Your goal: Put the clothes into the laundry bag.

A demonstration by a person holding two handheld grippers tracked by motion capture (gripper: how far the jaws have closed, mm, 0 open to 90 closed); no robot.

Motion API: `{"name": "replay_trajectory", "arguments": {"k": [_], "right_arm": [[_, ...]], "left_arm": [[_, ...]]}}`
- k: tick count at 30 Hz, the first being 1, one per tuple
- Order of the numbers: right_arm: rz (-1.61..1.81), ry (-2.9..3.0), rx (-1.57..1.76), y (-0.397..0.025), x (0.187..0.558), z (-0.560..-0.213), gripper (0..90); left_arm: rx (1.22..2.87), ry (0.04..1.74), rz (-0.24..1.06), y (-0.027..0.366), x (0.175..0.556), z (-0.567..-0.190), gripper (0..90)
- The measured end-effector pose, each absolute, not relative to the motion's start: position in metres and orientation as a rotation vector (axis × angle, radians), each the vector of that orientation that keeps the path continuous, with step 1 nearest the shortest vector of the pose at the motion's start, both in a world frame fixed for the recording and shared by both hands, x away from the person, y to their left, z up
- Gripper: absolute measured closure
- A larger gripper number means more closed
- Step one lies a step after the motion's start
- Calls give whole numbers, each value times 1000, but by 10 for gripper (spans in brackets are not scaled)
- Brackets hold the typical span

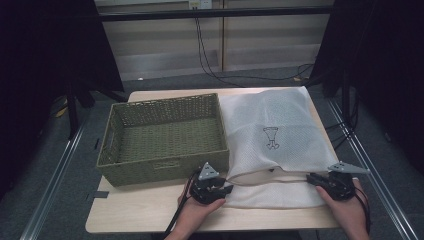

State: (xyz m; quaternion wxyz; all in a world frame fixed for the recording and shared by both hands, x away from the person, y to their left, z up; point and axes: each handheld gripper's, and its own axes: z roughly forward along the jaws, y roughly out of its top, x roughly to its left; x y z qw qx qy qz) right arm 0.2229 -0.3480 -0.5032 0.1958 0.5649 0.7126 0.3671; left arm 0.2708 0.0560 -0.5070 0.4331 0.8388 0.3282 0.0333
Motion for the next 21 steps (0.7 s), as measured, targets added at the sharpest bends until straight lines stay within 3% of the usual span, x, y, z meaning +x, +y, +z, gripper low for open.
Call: {"name": "replay_trajectory", "arguments": {"k": [4, 11, 14, 21], "right_arm": [[990, 1906, 1655, -366, 230, -508, 891], [924, 1824, 1680, -384, 240, -509, 900], [911, 1807, 1689, -386, 248, -509, 900], [959, 1836, 1680, -385, 250, -510, 900]], "left_arm": [[2126, 816, 87, 55, 274, -506, 854], [2139, 826, 135, 58, 276, -505, 878], [2093, 895, 95, 62, 283, -506, 879], [2075, 885, 56, 66, 284, -507, 840]]}}
